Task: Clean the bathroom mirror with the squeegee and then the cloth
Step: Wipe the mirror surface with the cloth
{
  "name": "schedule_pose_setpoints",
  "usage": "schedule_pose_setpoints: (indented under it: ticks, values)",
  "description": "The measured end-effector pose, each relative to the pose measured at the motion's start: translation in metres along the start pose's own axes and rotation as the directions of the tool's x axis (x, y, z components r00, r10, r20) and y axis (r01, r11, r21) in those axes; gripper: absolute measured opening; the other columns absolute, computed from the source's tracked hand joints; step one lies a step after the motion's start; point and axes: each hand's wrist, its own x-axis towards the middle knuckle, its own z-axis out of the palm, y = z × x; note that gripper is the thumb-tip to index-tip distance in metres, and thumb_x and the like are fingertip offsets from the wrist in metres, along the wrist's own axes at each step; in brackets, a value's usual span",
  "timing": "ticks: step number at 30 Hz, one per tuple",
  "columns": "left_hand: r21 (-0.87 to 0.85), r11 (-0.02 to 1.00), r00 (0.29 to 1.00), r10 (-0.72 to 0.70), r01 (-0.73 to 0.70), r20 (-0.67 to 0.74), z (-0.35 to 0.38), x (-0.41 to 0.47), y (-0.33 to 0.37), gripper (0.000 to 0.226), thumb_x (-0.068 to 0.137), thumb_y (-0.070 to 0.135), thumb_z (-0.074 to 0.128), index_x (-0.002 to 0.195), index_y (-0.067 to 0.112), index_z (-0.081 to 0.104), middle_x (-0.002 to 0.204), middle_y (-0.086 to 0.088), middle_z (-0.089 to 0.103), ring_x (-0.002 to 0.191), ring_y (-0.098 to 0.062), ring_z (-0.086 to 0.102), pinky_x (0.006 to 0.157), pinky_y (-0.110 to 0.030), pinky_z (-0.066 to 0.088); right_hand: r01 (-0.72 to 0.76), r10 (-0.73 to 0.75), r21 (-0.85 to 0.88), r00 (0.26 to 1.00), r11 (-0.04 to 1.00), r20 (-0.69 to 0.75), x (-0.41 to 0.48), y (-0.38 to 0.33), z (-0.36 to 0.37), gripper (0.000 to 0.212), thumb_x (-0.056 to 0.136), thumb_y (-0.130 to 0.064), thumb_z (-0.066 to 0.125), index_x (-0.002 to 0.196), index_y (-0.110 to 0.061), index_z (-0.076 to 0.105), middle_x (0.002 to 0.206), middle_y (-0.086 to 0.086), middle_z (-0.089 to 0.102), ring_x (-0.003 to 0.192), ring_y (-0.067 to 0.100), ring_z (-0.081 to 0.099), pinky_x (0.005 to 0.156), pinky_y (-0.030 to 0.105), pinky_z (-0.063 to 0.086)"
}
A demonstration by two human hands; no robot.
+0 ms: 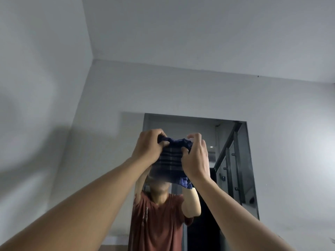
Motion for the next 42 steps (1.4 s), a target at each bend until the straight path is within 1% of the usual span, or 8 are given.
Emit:
schedule_pose_setpoints:
  ticks: [6,11,16,19,25,32,36,42]
  values:
    - [0.199,0.975,0.982,0.131,-0.102,-0.138,0.017,0.006,-0.010,0.012,0.089,0.030,0.071,0.096,0.023,0.064,0.094,0.006,0.073,0.084,-0.017,0.065,0.080,-0.038,0.053,0.156,-0.166,-0.184,0.985,0.971,-0.040,0.015,0.018,0.017,0.021,0.095,-0.007,0.053,0.112,-0.017,0.046,0.112,0.009,0.051,0.089,0.027,0.055,0.069,0.036,0.050]
    - [0.344,0.936,0.948,0.173,-0.073,-0.269,0.028,0.006,-0.028,0.025,0.085,0.046,0.070,0.098,0.026,0.060,0.100,0.005,0.066,0.094,-0.020,0.053,0.081,-0.034,0.040,0.343,-0.426,-0.544,0.904,0.766,-0.031,0.015,0.033,0.022,0.027,0.076,-0.007,0.072,0.100,-0.016,0.063,0.104,0.007,0.060,0.090,0.030,0.052,0.074,0.043,0.049]
    - [0.385,0.922,0.944,0.168,-0.048,-0.285,0.025,-0.006,-0.037,0.027,0.084,0.048,0.071,0.094,0.026,0.058,0.100,0.002,0.061,0.094,-0.023,0.052,0.080,-0.035,0.040,0.361,-0.391,-0.552,0.918,0.752,0.068,-0.001,0.030,0.031,0.032,0.082,-0.008,0.066,0.113,-0.006,0.068,0.115,0.010,0.069,0.107,0.034,0.063,0.089,0.044,0.054]
    - [0.336,0.941,0.938,0.141,-0.027,-0.317,0.022,-0.032,-0.041,0.019,0.090,0.039,0.067,0.098,0.023,0.062,0.103,0.002,0.062,0.097,-0.022,0.054,0.080,-0.033,0.040,0.288,-0.190,-0.511,0.953,0.810,0.237,-0.016,0.021,0.038,0.062,0.105,-0.039,0.033,0.152,0.001,0.031,0.160,0.022,0.032,0.151,0.036,0.023,0.124,0.045,0.021]
    - [0.232,0.973,0.921,0.082,0.010,-0.382,0.032,-0.141,-0.069,0.025,0.096,0.025,0.045,0.115,0.017,0.059,0.117,0.001,0.059,0.105,-0.018,0.055,0.086,-0.029,0.042,0.305,-0.179,-0.594,0.948,0.744,0.262,-0.023,0.028,0.056,0.095,0.096,-0.069,0.014,0.158,0.001,0.000,0.165,0.027,-0.006,0.153,0.040,-0.013,0.124,0.054,-0.007]
    - [0.469,0.860,0.967,0.251,-0.200,-0.049,0.069,-0.197,-0.103,0.064,0.086,0.044,0.060,0.138,0.008,0.058,0.149,-0.012,0.051,0.138,-0.026,0.045,0.109,-0.037,0.036,0.374,-0.281,-0.572,0.927,0.730,0.247,-0.008,0.028,0.070,0.077,0.099,-0.059,0.008,0.153,-0.007,0.027,0.164,0.029,0.003,0.153,0.043,-0.004,0.122,0.061,-0.002]
    - [0.519,0.794,0.945,0.306,-0.318,0.110,0.078,-0.197,-0.101,0.085,0.086,0.063,0.058,0.150,0.008,0.043,0.160,-0.016,0.033,0.147,-0.031,0.032,0.112,-0.042,0.031,0.531,-0.466,-0.514,0.845,0.674,0.262,0.012,0.018,0.073,0.050,0.102,-0.049,0.034,0.123,-0.008,0.056,0.161,0.023,0.027,0.151,0.043,0.016,0.121,0.064,0.009]
    - [0.519,0.796,0.950,0.271,-0.311,0.154,0.080,-0.184,-0.097,0.085,0.090,0.062,0.053,0.157,0.017,0.028,0.166,-0.015,0.015,0.152,-0.031,0.020,0.120,-0.046,0.031,0.565,-0.611,-0.528,0.785,0.634,0.105,0.031,0.000,0.088,0.039,0.093,-0.046,0.061,0.115,-0.015,0.058,0.102,0.005,0.067,0.106,0.032,0.055,0.101,0.049,0.038]
